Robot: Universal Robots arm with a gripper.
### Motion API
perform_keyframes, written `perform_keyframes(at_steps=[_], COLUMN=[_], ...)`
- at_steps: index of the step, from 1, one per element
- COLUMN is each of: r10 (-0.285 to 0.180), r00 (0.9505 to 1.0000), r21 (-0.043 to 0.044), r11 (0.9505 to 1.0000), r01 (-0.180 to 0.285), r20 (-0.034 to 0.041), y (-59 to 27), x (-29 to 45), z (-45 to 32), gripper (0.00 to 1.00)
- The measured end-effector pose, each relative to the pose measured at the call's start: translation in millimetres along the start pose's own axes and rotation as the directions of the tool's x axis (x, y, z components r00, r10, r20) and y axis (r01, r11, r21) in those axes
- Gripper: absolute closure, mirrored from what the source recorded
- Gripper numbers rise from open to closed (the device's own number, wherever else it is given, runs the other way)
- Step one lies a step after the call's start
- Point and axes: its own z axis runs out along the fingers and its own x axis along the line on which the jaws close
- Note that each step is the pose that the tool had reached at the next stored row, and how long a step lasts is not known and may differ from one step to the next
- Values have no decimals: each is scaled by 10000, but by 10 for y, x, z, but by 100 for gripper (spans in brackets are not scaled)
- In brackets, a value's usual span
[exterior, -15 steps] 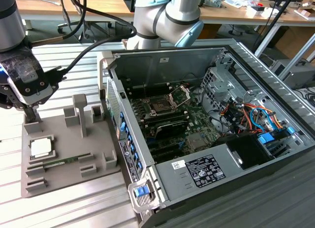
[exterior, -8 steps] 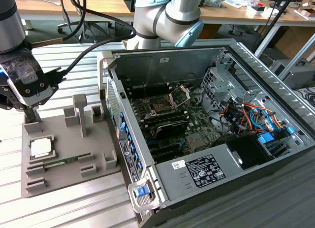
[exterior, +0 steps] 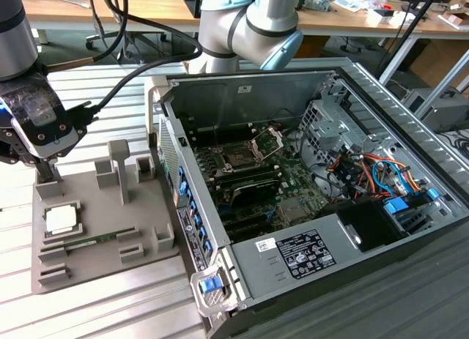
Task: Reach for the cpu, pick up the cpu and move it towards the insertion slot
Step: 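Pick up the cpu and move it towards the insertion slot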
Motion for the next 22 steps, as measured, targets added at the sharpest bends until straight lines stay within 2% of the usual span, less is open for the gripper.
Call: perform_keyframes(at_steps=[22], r10=[0], r00=[10000], r21=[0], r11=[10000], r01=[0], r20=[-1], y=[-2], x=[10], z=[57], gripper=[89])
